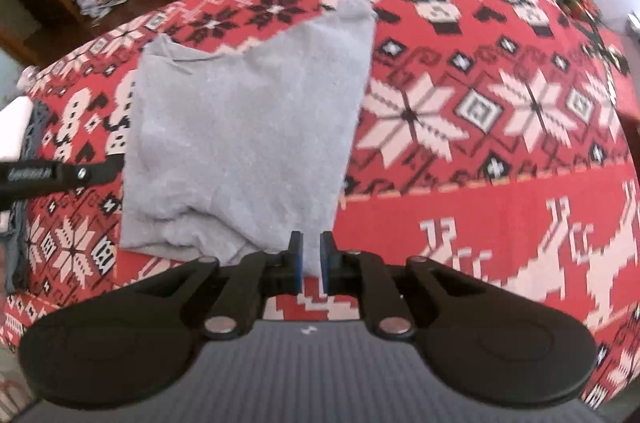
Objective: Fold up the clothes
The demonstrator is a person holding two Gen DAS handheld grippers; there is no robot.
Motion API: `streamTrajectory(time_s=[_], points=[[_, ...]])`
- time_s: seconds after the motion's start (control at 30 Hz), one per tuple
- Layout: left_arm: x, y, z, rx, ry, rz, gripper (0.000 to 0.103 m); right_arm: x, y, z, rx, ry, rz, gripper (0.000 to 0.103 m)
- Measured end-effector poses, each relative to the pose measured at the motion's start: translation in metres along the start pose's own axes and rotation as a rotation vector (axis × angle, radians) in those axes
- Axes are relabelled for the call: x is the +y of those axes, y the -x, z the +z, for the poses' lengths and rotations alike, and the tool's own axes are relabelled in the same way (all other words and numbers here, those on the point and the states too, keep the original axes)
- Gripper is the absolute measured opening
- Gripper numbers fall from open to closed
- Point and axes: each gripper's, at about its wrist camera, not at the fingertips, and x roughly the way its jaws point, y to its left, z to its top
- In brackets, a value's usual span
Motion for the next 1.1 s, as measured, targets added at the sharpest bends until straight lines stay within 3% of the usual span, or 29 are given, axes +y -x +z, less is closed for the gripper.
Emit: streamTrajectory(time_s=[0.07, 0.17, 0.23, 0.57, 0.7, 0.77, 0.93, 1.1], points=[[0.005, -0.006, 0.008, -0.023, 0.025, -0.009, 0.009, -0.001, -0.002, 0.003, -0.003, 0.007, -0.004, 0.011], [0.011, -0.012, 0.020, -0.066, 0.070, -0.015, 0.027, -0.001, -0.003, 0.012, -0.009, 0.002, 0.001, 0.011], [0.014, -0.017, 0.024, -0.089, 0.098, -0.009, 0.028, 0.001, -0.003, 0.017, -0.020, 0.016, 0.012, 0.011], [0.016, -0.029, 0.018, -0.060, 0.111, -0.011, 0.018, 0.004, -0.002, 0.035, -0.051, 0.013, 0.037, 0.011], [0.013, -0.030, 0.022, -0.044, 0.093, 0.020, 0.004, 0.002, -0.004, 0.036, -0.060, -0.001, 0.027, 0.011], [0.008, -0.028, 0.024, -0.040, 0.083, 0.027, 0.004, -0.003, -0.005, 0.036, -0.060, -0.035, 0.028, 0.011], [-0.029, -0.004, 0.030, -0.097, -0.015, 0.052, 0.003, -0.010, 0.000, 0.041, -0.078, -0.042, 0.020, 0.011], [-0.098, 0.025, 0.033, -0.157, -0.191, 0.059, 0.003, -0.027, 0.016, 0.048, -0.100, -0.099, 0.014, 0.011]])
